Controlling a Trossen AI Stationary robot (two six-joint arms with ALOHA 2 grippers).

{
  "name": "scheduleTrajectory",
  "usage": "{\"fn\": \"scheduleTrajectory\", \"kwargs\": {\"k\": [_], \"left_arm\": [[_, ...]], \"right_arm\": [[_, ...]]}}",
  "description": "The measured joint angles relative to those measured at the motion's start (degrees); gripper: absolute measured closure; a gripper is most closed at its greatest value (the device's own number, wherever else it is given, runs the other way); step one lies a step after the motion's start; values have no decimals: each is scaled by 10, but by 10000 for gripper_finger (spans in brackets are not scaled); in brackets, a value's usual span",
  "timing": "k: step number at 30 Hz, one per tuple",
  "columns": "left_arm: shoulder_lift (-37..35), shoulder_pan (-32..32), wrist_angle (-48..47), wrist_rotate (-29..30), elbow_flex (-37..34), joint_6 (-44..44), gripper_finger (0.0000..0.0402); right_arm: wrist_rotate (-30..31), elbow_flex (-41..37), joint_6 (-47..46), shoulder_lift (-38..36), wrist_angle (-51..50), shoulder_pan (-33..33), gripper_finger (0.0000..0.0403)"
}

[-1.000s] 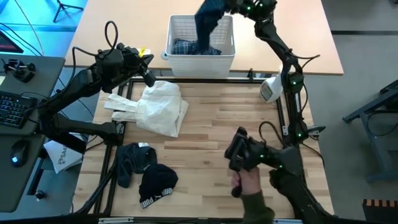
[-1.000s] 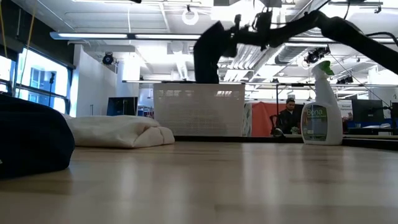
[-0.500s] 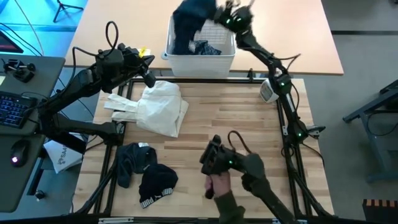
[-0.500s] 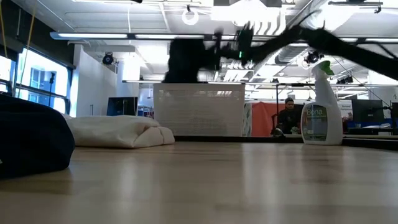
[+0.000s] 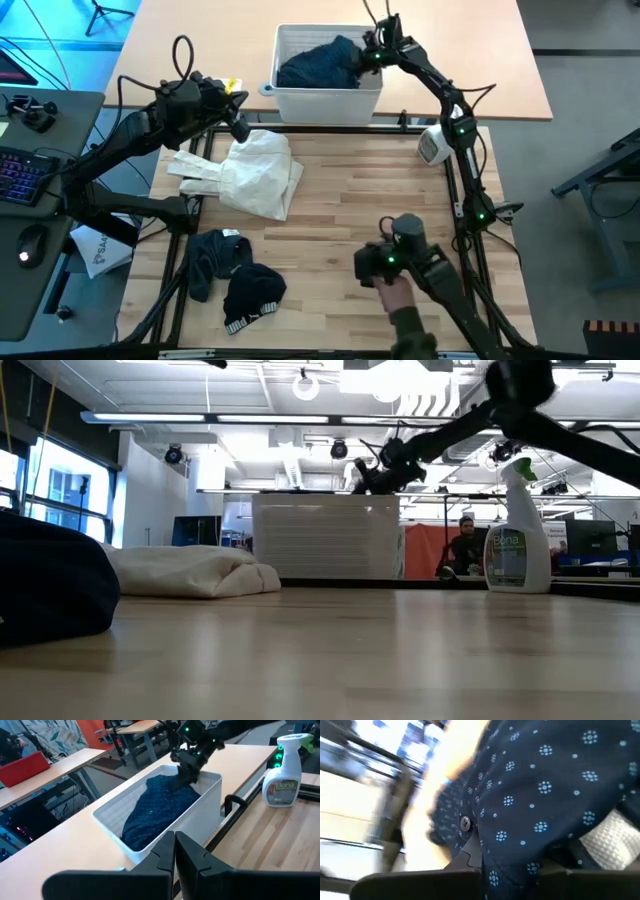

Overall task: Fold laundry
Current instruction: Put the navy blue polo shirt into the laundry bin

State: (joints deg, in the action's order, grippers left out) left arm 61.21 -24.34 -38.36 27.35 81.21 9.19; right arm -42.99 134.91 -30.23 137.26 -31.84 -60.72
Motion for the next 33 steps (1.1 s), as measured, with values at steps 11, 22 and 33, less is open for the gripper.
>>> {"fn": "scheduleTrajectory", "kwargs": {"k": [11, 22, 33], "left_arm": [[0, 0, -5, 0, 0, 5, 401], [0, 0, -19, -5, 0, 2, 402], [0, 0, -21, -45, 0, -31, 401]], "right_arm": [[197, 0, 201, -9, -159, 39, 330], [206, 0, 173, -81, -261, -2, 179], [145, 0, 110, -125, -124, -6, 209]]}}
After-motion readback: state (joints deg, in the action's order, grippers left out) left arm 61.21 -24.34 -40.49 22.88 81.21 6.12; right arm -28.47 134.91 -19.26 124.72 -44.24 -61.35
